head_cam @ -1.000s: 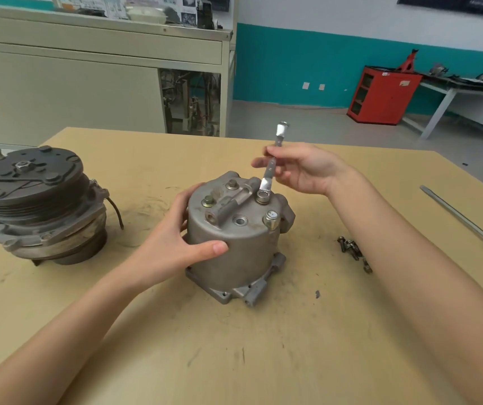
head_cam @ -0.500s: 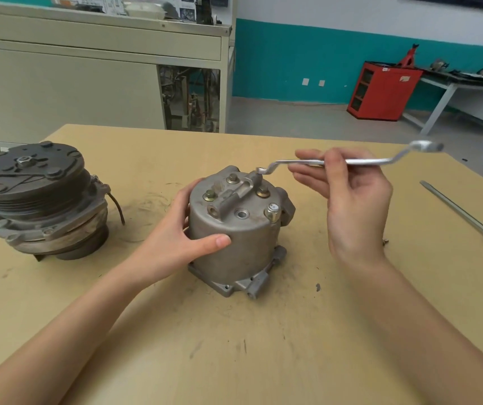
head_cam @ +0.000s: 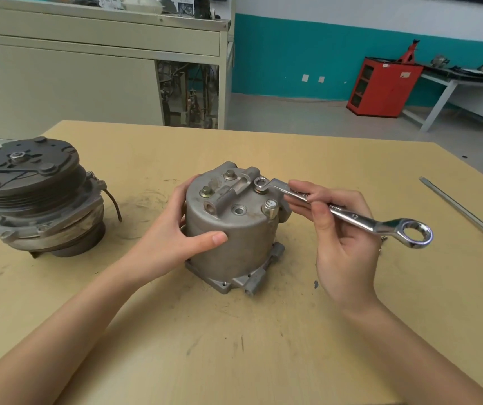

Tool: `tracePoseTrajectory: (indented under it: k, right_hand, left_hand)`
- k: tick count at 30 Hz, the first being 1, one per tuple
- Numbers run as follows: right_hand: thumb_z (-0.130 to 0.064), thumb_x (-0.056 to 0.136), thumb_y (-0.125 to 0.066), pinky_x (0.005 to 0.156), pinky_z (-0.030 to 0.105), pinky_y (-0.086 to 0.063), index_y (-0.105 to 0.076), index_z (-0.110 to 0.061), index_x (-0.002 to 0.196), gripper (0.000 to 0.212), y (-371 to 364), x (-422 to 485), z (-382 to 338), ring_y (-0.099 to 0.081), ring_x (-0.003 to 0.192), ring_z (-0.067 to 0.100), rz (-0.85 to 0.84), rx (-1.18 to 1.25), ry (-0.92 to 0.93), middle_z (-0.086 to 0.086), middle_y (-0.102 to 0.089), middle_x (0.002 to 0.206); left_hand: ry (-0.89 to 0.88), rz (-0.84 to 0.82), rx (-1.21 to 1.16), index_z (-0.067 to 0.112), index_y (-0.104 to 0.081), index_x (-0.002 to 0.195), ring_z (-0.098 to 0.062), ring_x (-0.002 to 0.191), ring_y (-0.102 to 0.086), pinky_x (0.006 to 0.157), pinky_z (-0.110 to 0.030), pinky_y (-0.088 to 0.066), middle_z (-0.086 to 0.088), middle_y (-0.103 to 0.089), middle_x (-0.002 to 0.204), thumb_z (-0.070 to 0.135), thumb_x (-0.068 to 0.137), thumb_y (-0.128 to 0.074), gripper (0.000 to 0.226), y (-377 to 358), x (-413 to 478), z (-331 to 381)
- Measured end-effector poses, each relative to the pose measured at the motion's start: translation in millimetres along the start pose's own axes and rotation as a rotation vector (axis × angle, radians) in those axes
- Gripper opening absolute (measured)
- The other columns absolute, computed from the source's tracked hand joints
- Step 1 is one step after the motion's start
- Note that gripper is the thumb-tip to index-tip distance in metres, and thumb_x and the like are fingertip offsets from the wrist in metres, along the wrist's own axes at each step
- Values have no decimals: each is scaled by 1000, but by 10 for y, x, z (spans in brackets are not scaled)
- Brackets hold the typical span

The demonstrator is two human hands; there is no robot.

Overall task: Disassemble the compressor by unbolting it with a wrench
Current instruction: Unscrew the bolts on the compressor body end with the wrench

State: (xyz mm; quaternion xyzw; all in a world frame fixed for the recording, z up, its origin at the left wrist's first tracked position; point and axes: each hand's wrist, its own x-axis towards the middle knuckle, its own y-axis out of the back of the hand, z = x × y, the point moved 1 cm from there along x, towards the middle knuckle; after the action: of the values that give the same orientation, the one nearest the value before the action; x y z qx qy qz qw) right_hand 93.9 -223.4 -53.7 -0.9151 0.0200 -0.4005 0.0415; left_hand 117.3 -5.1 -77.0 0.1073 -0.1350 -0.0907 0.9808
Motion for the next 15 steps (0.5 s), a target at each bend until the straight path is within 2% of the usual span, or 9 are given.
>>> tracePoseTrajectory:
  k: [3, 6, 8, 12, 15]
  right_hand:
    - [-12, 95, -49, 87, 40, -55, -55, -17, 95, 7, -3, -28, 23, -68, 98, 28, 45, 11, -14, 5, -69, 110]
    - [-13, 94, -51, 87, 39, -55, -56, -15, 96, 6, 4, -57, 50, -67, 102, 27, 66, -15, -2, 0, -69, 110]
    - [-12, 94, -52, 84, 35, -55, -57, -15, 96, 7, 13, -70, 59, -69, 98, 25, 79, -31, 3, -2, -69, 109]
    - [-15, 95, -53, 81, 32, -55, -59, -20, 97, 9, 37, -32, 42, -70, 91, 24, 10, -38, 25, 2, -69, 108]
    - [-14, 97, -46, 69, 30, -57, -56, -18, 94, 11, 136, 159, 93, -71, 77, 26, -6, 117, -153, 7, -71, 100]
  left_hand:
    - [0, -2, -5, 40, -31, 140, 10, 123, -49, 91, -5, -41, 36, -52, 128, 75, 47, -79, 110, 4, 2, -5]
    - [-2, 1, -10, 43, -31, 137, 10, 123, -48, 92, -5, -41, 36, -52, 128, 78, 45, -78, 109, 9, 3, -6]
    - [-1, 1, -13, 45, -31, 136, 9, 124, -48, 91, -5, -41, 36, -52, 129, 77, 46, -78, 107, 5, 5, -7]
    - [-11, -2, -13, 46, -32, 134, 9, 124, -47, 92, -5, -40, 36, -51, 129, 77, 47, -78, 104, 3, 10, -9]
    - [-10, 1, -6, 47, -32, 134, 10, 124, -47, 91, -5, -40, 37, -51, 129, 77, 47, -78, 103, 3, 4, -3]
